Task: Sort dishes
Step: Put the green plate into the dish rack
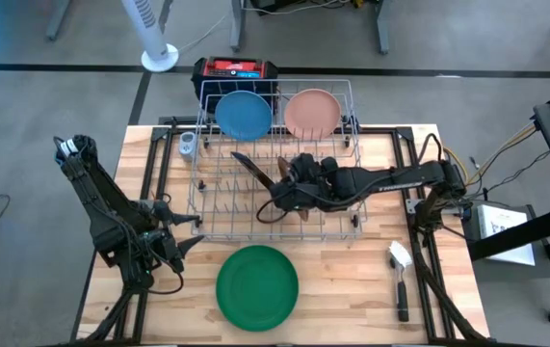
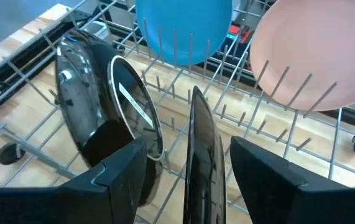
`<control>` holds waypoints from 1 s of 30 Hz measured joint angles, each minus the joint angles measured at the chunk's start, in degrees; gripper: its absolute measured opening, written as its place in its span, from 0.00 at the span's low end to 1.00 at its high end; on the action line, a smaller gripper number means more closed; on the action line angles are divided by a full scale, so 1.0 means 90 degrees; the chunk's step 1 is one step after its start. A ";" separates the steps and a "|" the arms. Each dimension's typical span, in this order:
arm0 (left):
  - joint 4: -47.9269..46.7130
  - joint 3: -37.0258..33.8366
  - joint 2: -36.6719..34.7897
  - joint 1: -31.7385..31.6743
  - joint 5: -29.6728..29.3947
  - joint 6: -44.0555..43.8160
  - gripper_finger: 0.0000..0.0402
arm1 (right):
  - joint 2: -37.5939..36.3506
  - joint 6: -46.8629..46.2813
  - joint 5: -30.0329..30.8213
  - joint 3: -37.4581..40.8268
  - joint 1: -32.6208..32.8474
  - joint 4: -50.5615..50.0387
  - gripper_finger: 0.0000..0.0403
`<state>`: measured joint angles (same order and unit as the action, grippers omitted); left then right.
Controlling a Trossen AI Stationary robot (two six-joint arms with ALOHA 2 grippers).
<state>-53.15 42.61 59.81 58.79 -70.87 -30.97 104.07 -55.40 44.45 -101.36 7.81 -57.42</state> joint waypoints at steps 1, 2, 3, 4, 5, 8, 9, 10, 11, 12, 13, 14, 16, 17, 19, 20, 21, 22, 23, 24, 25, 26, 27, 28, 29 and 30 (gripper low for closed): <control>0.0002 0.0000 0.0000 0.0005 0.0000 0.0005 0.66 | 0.0000 -0.0004 0.0002 -0.0056 0.0017 -0.0104 0.55; 0.0002 0.0001 0.0000 0.0006 0.0000 0.0027 0.66 | 0.0000 -0.0012 0.0002 -0.0116 0.0028 -0.0243 0.55; -0.0011 0.0015 0.0000 0.0006 0.0003 0.0042 0.66 | 0.0000 -0.0032 0.0005 -0.0185 0.0051 -0.0359 0.55; -0.0028 0.0055 0.0000 0.0009 0.0007 0.0067 0.66 | 0.0000 -0.0056 0.0028 -0.0259 0.0060 -0.0458 0.54; -0.0021 0.0115 0.0000 0.0009 0.0005 0.0104 0.66 | -0.0009 -0.0088 0.0059 -0.0336 0.0078 -0.0567 0.54; -0.0003 0.0322 0.0000 0.0011 0.0004 0.0334 0.66 | -0.0017 -0.0146 0.0136 -0.0570 0.0097 -0.0913 0.54; 0.0000 0.0393 0.0000 0.0011 0.0002 0.0417 0.66 | -0.0017 -0.0146 0.0167 -0.0632 0.0107 -0.0959 0.54; 0.0001 0.0459 -0.0002 0.0011 0.0000 0.0497 0.66 | -0.0017 -0.0140 0.0179 -0.0689 0.0107 -0.1012 0.54; -0.0001 0.0517 -0.0002 0.0011 0.0001 0.0562 0.66 | -0.0017 -0.0122 0.0192 -0.0754 0.0118 -0.1073 0.55; -0.0004 0.0565 -0.0002 0.0011 0.0000 0.0618 0.66 | -0.0017 -0.0119 0.0199 -0.0821 0.0125 -0.1157 0.55; -0.0019 0.0609 -0.0002 0.0011 0.0000 0.0658 0.66 | -0.0017 -0.0119 0.0203 -0.0895 0.0138 -0.1284 0.55; -0.0030 0.0646 -0.0002 0.0011 0.0000 0.0690 0.66 | -0.0017 -0.0128 0.0207 -0.0980 0.0152 -0.1471 0.55; -0.0064 0.0727 -0.0002 0.0011 0.0047 0.0713 0.66 | -0.0017 -0.0240 0.0223 -0.1163 0.0202 -0.1991 0.55; -0.0084 0.0790 -0.0002 0.0011 0.0170 0.0715 0.66 | -0.0017 -0.0361 0.0228 -0.1249 0.0238 -0.2292 0.55; -0.0122 0.0957 0.0002 0.0011 0.0510 0.0672 0.66 | -0.0054 -0.0624 0.0240 -0.1386 0.0348 -0.2941 0.54; -0.0144 0.1073 0.0005 0.0011 0.0734 0.0640 0.66 | -0.0078 -0.0762 0.0243 -0.1437 0.0420 -0.3236 0.54; -0.0178 0.1204 0.0007 0.0011 0.0960 0.0574 0.66 | -0.0136 -0.0906 0.0242 -0.1468 0.0495 -0.3489 0.54; -0.0235 0.1346 0.0007 0.0011 0.1203 0.0498 0.66 | -0.0198 -0.1031 0.0246 -0.1474 0.0585 -0.3651 0.54; -0.0298 0.1473 0.0007 0.0011 0.1469 0.0419 0.66 | -0.0266 -0.1049 0.0272 -0.1460 0.0672 -0.3637 0.55; -0.0373 0.1607 0.0008 0.0011 0.1682 0.0334 0.66 | -0.0398 -0.1022 0.0297 -0.1390 0.0774 -0.3583 0.55; -0.0489 0.1720 0.0010 0.0016 0.1865 0.0222 0.66 | -0.0476 -0.1019 0.0333 -0.1342 0.0904 -0.3614 0.56; -0.0621 0.1807 0.0009 0.0020 0.1979 0.0097 0.66 | -0.0520 -0.1036 0.0428 -0.1331 0.1036 -0.3624 0.56; -0.0771 0.1893 0.0008 0.0046 0.2085 -0.0065 0.66 | -0.0599 -0.1091 0.0518 -0.1319 0.1188 -0.3617 0.56; -0.0927 0.1955 0.0010 0.0089 0.2163 -0.0240 0.66 | -0.0675 -0.1138 0.0608 -0.1274 0.1351 -0.3610 0.55; -0.1075 0.1998 0.0007 0.0150 0.2181 -0.0408 0.66 | -0.0747 -0.1154 0.0691 -0.1243 0.1509 -0.3613 0.55; -0.1164 0.2040 0.0007 0.0217 0.2191 -0.0567 0.66 | -0.0819 -0.1202 0.0794 -0.1228 0.1665 -0.3592 0.55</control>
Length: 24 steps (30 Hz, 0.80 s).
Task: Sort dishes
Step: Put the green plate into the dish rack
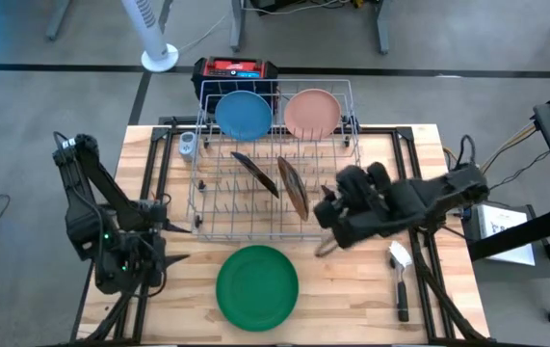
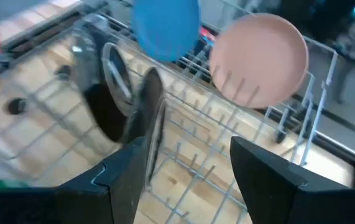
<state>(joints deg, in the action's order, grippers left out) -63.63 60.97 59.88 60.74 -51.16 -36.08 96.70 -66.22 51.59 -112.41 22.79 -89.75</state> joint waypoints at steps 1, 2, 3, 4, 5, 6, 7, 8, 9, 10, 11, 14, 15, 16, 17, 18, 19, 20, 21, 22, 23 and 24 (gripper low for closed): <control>-0.0052 0.0024 0.0002 0.0089 0.0005 -0.0147 0.66 | -0.0069 -0.0090 0.0114 0.0030 0.0168 -0.0002 0.54; -0.0090 0.0027 0.0002 0.0183 0.0015 -0.0282 0.66 | -0.0135 -0.0197 0.0201 0.0085 0.0344 -0.0032 0.54; -0.0096 0.0027 0.0002 0.0285 0.0016 -0.0417 0.66 | -0.0162 -0.0335 0.0285 0.0145 0.0516 -0.0039 0.54; -0.0092 0.0020 0.0007 0.0402 0.0017 -0.0581 0.66 | -0.0194 -0.0470 0.0331 0.0230 0.0674 -0.0024 0.54; -0.0106 0.0012 0.0019 0.0522 0.0024 -0.0766 0.66 | -0.0208 -0.0635 0.0333 0.0342 0.0852 -0.0030 0.54; -0.0147 0.0010 0.0054 0.0644 0.0053 -0.0973 0.66 | -0.0208 -0.0818 0.0328 0.0444 0.1020 -0.0037 0.55; -0.0198 0.0008 0.0096 0.0765 0.0089 -0.1161 0.66 | -0.0206 -0.0998 0.0328 0.0545 0.1166 -0.0024 0.55; -0.0276 0.0008 0.0148 0.0891 0.0099 -0.1324 0.66 | -0.0206 -0.1193 0.0330 0.0651 0.1312 -0.0023 0.55; -0.0350 0.0008 0.0199 0.0988 0.0101 -0.1498 0.66 | -0.0208 -0.1394 0.0333 0.0755 0.1464 -0.0032 0.56; -0.0413 0.0010 0.0245 0.1056 0.0102 -0.1699 0.66 | -0.0211 -0.1591 0.0329 0.0867 0.1598 -0.0030 0.56; -0.0445 0.0010 0.0301 0.1095 0.0104 -0.1892 0.66 | -0.0211 -0.1800 0.0329 0.0985 0.1735 -0.0028 0.55; -0.0442 0.0008 0.0545 0.1162 0.0109 -0.2460 0.66 | -0.0211 -0.2504 0.0318 0.1378 0.2160 -0.0029 0.55; -0.0432 0.0008 0.0646 0.1169 0.0151 -0.2625 0.66 | -0.0211 -0.2748 0.0289 0.1509 0.2305 -0.0032 0.55; -0.0433 0.0008 0.0772 0.1171 0.0242 -0.2752 0.66 | -0.0211 -0.2997 0.0277 0.1645 0.2451 -0.0030 0.55; -0.0439 0.0008 0.0896 0.1171 0.0401 -0.2853 0.66 | -0.0211 -0.3265 0.0277 0.1784 0.2598 -0.0028 0.55; -0.0440 0.0007 0.1028 0.1171 0.0591 -0.2904 0.66 | -0.0211 -0.3516 0.0268 0.1921 0.2735 -0.0030 0.55; -0.0462 0.0004 0.1144 0.1171 0.0775 -0.2959 0.66 | -0.0211 -0.3789 0.0263 0.2057 0.2872 -0.0028 0.56; -0.0532 0.0003 0.1248 0.1171 0.0893 -0.3050 0.66 | -0.0211 -0.4081 0.0264 0.2205 0.3014 -0.0023 0.56; -0.0610 0.0003 0.1341 0.1171 0.0965 -0.3184 0.66 | -0.0211 -0.4384 0.0256 0.2360 0.3144 -0.0028 0.56; -0.0667 0.0003 0.1433 0.1171 0.0992 -0.3336 0.66 | -0.0211 -0.4686 0.0250 0.2502 0.3279 -0.0020 0.56; -0.0767 0.0003 0.1521 0.1171 0.1005 -0.3514 0.66 | -0.0211 -0.4975 0.0249 0.2654 0.3405 0.0014 0.56; -0.0859 -0.0004 0.1594 0.1171 0.1016 -0.3687 0.66 | -0.0211 -0.5251 0.0250 0.2796 0.3528 0.0030 0.56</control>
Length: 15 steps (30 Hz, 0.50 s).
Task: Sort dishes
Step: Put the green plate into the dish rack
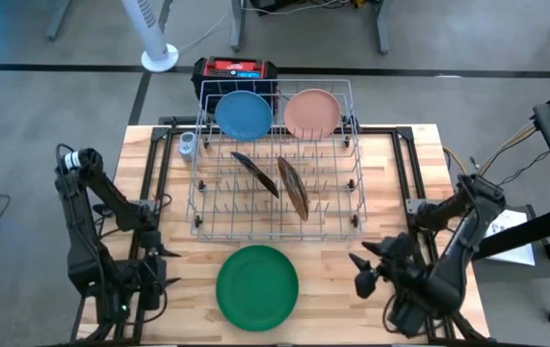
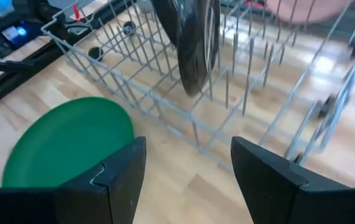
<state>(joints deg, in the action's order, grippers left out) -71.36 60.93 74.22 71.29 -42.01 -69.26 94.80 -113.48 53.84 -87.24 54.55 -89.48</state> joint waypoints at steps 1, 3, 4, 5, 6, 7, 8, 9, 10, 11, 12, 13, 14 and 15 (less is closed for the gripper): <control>-0.0047 0.0002 0.0064 0.0004 -0.0003 -0.0163 0.66 | 0.0000 -0.0224 0.0000 0.0141 0.0114 0.0023 0.56; -0.0025 0.0002 0.0216 0.0025 -0.0041 -0.0374 0.66 | 0.0000 -0.0551 0.0012 0.0447 0.0313 0.0278 0.55; 0.0010 0.0002 0.0299 0.0043 -0.0110 -0.0433 0.66 | 0.0000 -0.0597 0.0009 0.0599 0.0380 0.0451 0.55; 0.0073 0.0000 0.0388 0.0051 -0.0215 -0.0452 0.66 | 0.0005 -0.0603 0.0012 0.0753 0.0434 0.0693 0.55; 0.0146 0.0002 0.0462 0.0053 -0.0332 -0.0458 0.66 | 0.0007 -0.0593 0.0015 0.0904 0.0471 0.0963 0.54; 0.0168 0.0002 0.0541 0.0053 -0.0405 -0.0465 0.66 | 0.0008 -0.0553 0.0018 0.1058 0.0481 0.1238 0.54; 0.0189 0.0002 0.0626 0.0053 -0.0434 -0.0465 0.66 | 0.0010 -0.0484 0.0022 0.1216 0.0483 0.1542 0.54; 0.0217 0.0002 0.0708 0.0053 -0.0435 -0.0502 0.66 | 0.0010 -0.0379 0.0024 0.1385 0.0483 0.1937 0.54; 0.0217 0.0002 0.0781 0.0052 -0.0434 -0.0571 0.66 | 0.0010 -0.0235 0.0029 0.1536 0.0480 0.2308 0.53; 0.0211 0.0002 0.0847 0.0051 -0.0434 -0.0650 0.66 | 0.0015 -0.0121 0.0024 0.1684 0.0458 0.2656 0.53; 0.0215 0.0002 0.0911 0.0052 -0.0435 -0.0756 0.66 | 0.0015 0.0002 0.0023 0.1819 0.0438 0.3008 0.53; 0.0215 0.0002 0.0982 0.0051 -0.0435 -0.0882 0.66 | 0.0015 0.0106 0.0024 0.1941 0.0416 0.3345 0.54; 0.0224 0.0002 0.1067 0.0053 -0.0435 -0.1013 0.66 | 0.0015 0.0206 0.0025 0.2064 0.0392 0.3688 0.54; 0.0262 0.0002 0.1146 0.0053 -0.0433 -0.1121 0.66 | 0.0015 0.0317 0.0025 0.2177 0.0365 0.4000 0.54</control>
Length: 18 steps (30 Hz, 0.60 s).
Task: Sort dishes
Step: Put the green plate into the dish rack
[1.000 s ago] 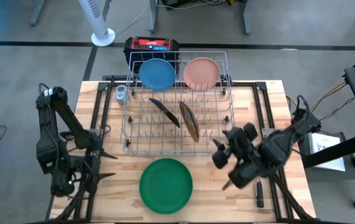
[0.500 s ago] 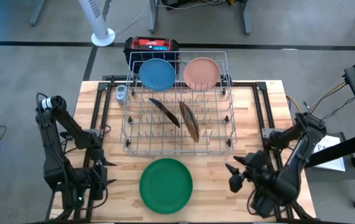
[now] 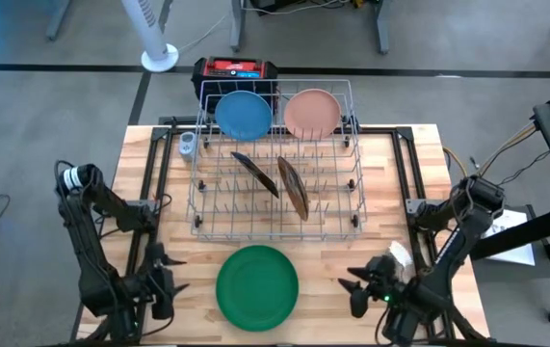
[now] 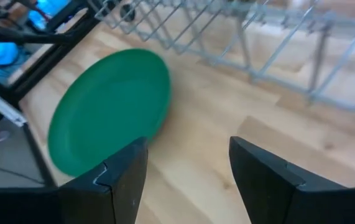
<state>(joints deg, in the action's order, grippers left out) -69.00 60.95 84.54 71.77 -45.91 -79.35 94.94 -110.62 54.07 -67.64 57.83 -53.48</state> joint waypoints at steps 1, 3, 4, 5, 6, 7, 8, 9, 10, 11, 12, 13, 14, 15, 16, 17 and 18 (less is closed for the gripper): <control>0.0042 0.0000 0.0088 0.0000 -0.0004 -0.0096 0.66 | 0.0000 0.0122 -0.0003 0.0114 -0.0031 0.0327 0.54; 0.0143 0.0000 0.0273 -0.0001 -0.0001 -0.0240 0.66 | 0.0000 0.0391 -0.0003 0.0320 -0.0090 0.0933 0.55; 0.0219 -0.0002 0.0371 0.0000 -0.0002 -0.0283 0.66 | 0.0000 0.0527 -0.0010 0.0416 -0.0113 0.1208 0.55; 0.0295 0.0000 0.0464 0.0000 -0.0003 -0.0312 0.66 | 0.0000 0.0658 -0.0018 0.0510 -0.0135 0.1480 0.54; 0.0373 0.0000 0.0559 -0.0002 -0.0002 -0.0329 0.66 | 0.0000 0.0759 -0.0024 0.0595 -0.0150 0.1737 0.54; 0.0471 0.0000 0.0657 -0.0002 0.0000 -0.0347 0.66 | 0.0000 0.0835 -0.0029 0.0680 -0.0164 0.1977 0.54; 0.0573 0.0000 0.0746 -0.0002 -0.0004 -0.0372 0.66 | 0.0000 0.0896 -0.0037 0.0757 -0.0172 0.2171 0.54; 0.0664 -0.0002 0.0832 -0.0002 -0.0005 -0.0410 0.66 | 0.0000 0.0953 -0.0043 0.0832 -0.0181 0.2363 0.54; 0.0742 0.0000 0.0928 -0.0002 -0.0009 -0.0444 0.66 | 0.0000 0.1002 -0.0062 0.0908 -0.0181 0.2562 0.54; 0.0829 0.0000 0.1029 -0.0002 -0.0007 -0.0485 0.66 | 0.0000 0.1041 -0.0059 0.0977 -0.0182 0.2728 0.54; 0.0910 0.0000 0.1132 -0.0002 -0.0017 -0.0548 0.66 | 0.0000 0.1088 -0.0059 0.1047 -0.0183 0.2866 0.54; 0.0962 0.0000 0.1233 -0.0003 -0.0012 -0.0646 0.66 | 0.0000 0.1126 -0.0062 0.1103 -0.0188 0.2967 0.55; 0.0999 0.0000 0.1325 -0.0007 -0.0016 -0.0744 0.66 | 0.0002 0.1138 -0.0063 0.1146 -0.0191 0.3029 0.55; 0.1040 0.0000 0.1416 -0.0012 -0.0019 -0.0862 0.66 | 0.0002 0.1136 -0.0062 0.1189 -0.0202 0.3081 0.55; 0.1089 0.0000 0.1512 -0.0016 -0.0019 -0.0980 0.66 | 0.0002 0.1136 -0.0062 0.1228 -0.0223 0.3116 0.56; 0.1151 0.0000 0.1607 -0.0019 -0.0017 -0.1077 0.66 | 0.0002 0.1141 -0.0064 0.1273 -0.0244 0.3181 0.56; 0.1224 0.0000 0.1698 -0.0022 -0.0015 -0.1166 0.66 | 0.0002 0.1163 -0.0064 0.1313 -0.0265 0.3245 0.56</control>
<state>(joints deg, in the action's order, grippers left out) -57.99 60.95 99.82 71.57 -46.05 -89.84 94.96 -100.15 53.49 -55.82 55.45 -24.28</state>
